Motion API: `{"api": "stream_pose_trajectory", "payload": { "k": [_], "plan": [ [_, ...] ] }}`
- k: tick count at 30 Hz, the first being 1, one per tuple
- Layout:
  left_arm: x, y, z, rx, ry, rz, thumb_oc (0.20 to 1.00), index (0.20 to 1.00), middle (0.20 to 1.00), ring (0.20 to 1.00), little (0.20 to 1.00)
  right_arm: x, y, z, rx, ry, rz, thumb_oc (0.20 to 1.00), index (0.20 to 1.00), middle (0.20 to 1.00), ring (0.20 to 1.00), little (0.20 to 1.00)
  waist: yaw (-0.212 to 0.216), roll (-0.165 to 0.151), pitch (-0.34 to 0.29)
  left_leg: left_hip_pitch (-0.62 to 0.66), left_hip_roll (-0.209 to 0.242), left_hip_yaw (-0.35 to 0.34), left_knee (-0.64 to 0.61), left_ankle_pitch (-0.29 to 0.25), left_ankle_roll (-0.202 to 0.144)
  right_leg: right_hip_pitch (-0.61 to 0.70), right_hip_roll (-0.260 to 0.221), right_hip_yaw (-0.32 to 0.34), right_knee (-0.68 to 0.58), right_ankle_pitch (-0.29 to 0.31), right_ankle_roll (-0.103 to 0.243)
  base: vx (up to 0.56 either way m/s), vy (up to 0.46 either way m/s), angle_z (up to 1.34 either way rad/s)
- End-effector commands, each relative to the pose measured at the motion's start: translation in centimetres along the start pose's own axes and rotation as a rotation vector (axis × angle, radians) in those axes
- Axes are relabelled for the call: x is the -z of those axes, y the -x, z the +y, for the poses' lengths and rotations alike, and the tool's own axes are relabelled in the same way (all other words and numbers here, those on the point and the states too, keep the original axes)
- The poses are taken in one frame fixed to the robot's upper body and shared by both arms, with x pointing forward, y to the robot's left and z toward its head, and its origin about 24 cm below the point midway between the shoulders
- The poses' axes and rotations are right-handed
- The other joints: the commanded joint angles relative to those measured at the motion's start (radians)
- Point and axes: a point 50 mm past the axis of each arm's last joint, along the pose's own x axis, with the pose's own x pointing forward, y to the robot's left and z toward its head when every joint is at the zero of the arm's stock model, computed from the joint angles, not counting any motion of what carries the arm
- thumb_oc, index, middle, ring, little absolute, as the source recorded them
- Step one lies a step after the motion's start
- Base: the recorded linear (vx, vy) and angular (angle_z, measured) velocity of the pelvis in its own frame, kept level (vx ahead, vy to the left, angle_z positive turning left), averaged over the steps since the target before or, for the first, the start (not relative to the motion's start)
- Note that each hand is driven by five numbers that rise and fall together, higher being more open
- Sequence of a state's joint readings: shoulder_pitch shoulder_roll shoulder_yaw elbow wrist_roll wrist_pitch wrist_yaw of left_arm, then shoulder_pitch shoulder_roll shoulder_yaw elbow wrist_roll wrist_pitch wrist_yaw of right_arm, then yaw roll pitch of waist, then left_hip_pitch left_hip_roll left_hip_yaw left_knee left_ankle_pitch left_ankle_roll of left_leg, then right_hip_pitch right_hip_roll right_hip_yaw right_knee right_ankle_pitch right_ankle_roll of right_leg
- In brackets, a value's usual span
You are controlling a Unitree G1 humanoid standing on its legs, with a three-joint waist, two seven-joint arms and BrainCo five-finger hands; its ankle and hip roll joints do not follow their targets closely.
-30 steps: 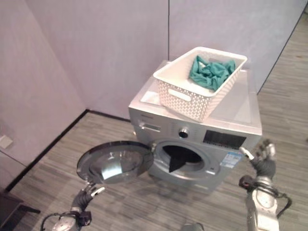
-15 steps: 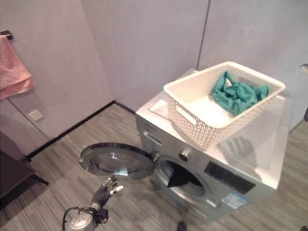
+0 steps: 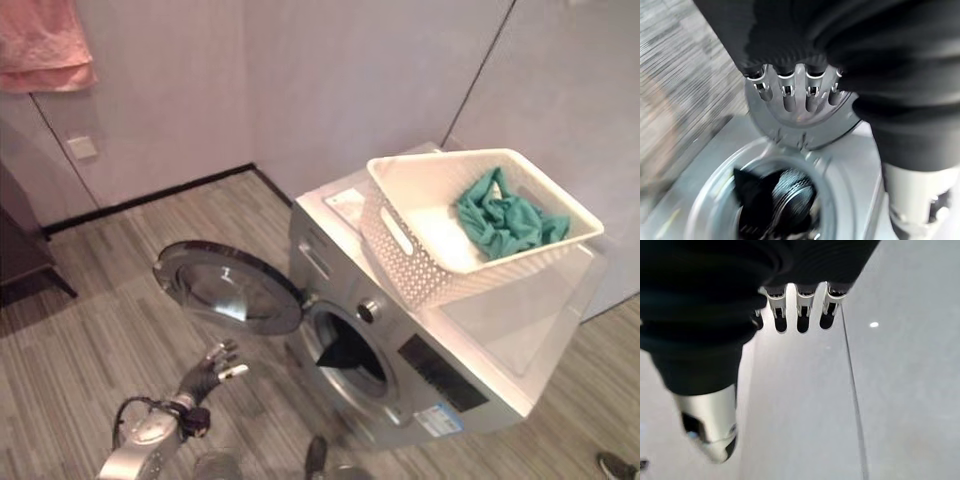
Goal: Grab the laundry basket,head to the washer,open it,put in the laundry and shut it.
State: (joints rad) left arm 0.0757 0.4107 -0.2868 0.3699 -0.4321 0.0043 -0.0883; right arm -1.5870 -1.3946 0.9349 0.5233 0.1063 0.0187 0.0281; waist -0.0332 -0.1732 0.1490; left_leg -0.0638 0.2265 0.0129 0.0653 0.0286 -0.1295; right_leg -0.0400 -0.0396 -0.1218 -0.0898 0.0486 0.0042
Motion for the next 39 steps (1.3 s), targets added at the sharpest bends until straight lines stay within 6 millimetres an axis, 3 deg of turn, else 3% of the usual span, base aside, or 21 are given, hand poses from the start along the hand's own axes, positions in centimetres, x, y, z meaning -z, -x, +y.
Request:
{"api": "stream_pose_trajectory", "payload": {
  "k": [1,10,16,19,34,39],
  "plan": [
    [1.3,0.6,-1.5,0.076,0.028,0.027,1.000,1.000,1.000,1.000,1.000,2.8,0.8,4.6,-0.209,0.002,0.110,1.000,1.000,1.000,1.000,1.000,0.022,0.069,-0.093,-0.068,0.083,0.000,-0.014,0.097,-0.019,0.076,-0.010,0.051,0.087,-0.124,0.094,0.19,0.149,0.31],
    [1.6,1.4,-1.0,0.091,0.023,0.022,1.000,1.000,1.000,1.000,1.000,7.2,1.5,9.8,-0.461,0.097,0.341,1.000,1.000,1.000,1.000,1.000,0.070,0.086,-0.111,0.020,0.040,0.045,-0.075,0.067,-0.030,0.103,-0.079,0.049,0.059,-0.094,0.134,0.11,0.090,-0.20],
    [1.6,1.9,-0.3,0.060,0.035,0.019,1.000,1.000,1.000,1.000,1.000,8.2,1.5,10.4,-0.468,0.084,0.425,1.000,1.000,1.000,1.000,1.000,0.086,0.079,-0.108,0.011,0.025,0.041,-0.096,0.066,-0.025,0.081,-0.089,0.043,0.052,-0.088,0.142,0.05,0.017,-0.02],
    [1.5,2.2,0.2,0.046,0.033,0.018,1.000,1.000,1.000,1.000,1.000,9.3,1.8,11.1,-0.461,0.066,0.509,1.000,1.000,1.000,1.000,1.000,0.107,0.075,-0.089,-0.016,0.039,0.023,-0.092,0.071,-0.026,0.049,-0.064,0.036,0.071,-0.105,0.131,0.07,-0.085,0.02],
    [0.8,2.0,0.1,0.063,0.011,0.001,1.000,1.000,1.000,1.000,1.000,13.2,5.0,11.0,-0.503,0.119,0.676,1.000,1.000,1.000,1.000,1.000,0.128,0.081,-0.035,-0.085,0.027,-0.010,-0.079,0.068,-0.024,0.000,-0.069,-0.008,0.081,-0.108,0.130,0.03,-0.008,0.10],
    [0.2,2.3,0.3,0.065,0.031,-0.032,1.000,1.000,1.000,1.000,1.000,15.5,6.7,8.5,-0.450,0.102,0.810,1.000,1.000,1.000,1.000,1.000,0.146,0.107,-0.015,-0.106,0.010,-0.018,-0.098,0.083,-0.024,-0.030,-0.081,-0.022,0.088,-0.108,0.132,0.02,-0.030,0.03]
  ]
}}
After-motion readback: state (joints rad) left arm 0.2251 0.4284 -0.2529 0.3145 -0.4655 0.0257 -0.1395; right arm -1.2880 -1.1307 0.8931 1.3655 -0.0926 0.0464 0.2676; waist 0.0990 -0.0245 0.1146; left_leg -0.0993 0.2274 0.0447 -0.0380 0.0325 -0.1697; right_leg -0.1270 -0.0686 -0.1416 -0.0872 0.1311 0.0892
